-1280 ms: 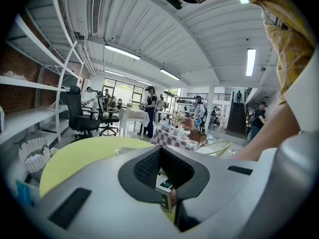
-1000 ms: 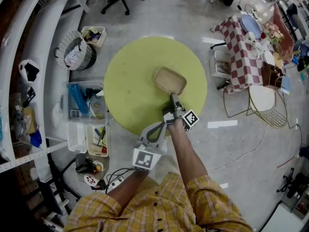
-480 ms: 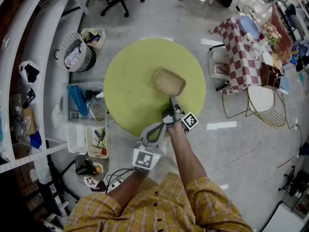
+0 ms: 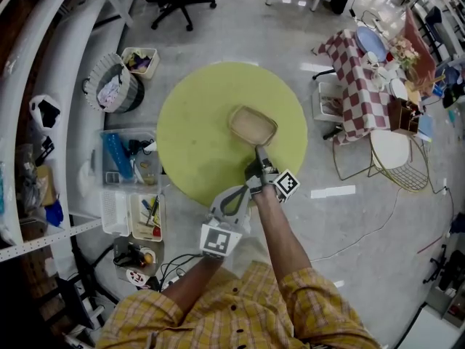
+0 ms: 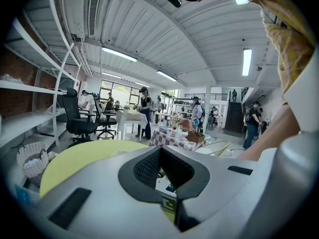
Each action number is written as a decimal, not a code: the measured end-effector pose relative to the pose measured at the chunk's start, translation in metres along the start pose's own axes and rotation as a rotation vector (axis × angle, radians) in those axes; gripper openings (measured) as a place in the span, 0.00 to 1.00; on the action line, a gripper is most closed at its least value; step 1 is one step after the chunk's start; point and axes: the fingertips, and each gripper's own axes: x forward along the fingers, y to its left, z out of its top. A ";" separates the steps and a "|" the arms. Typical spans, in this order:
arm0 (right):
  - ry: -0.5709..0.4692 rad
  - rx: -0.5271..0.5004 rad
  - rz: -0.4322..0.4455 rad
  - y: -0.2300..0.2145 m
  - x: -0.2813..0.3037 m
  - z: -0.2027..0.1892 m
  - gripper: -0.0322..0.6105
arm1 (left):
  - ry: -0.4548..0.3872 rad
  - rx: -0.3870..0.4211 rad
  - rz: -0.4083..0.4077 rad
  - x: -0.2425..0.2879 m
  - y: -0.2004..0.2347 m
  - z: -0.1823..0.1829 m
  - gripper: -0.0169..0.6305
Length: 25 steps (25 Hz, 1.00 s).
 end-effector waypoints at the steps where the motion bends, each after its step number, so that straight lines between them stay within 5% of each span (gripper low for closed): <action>1: 0.002 -0.001 0.009 0.003 0.000 0.000 0.10 | -0.002 0.025 -0.009 0.000 -0.001 -0.001 0.04; 25: 0.009 -0.064 0.137 0.070 -0.036 -0.021 0.09 | -0.053 0.062 -0.002 -0.042 0.003 0.026 0.03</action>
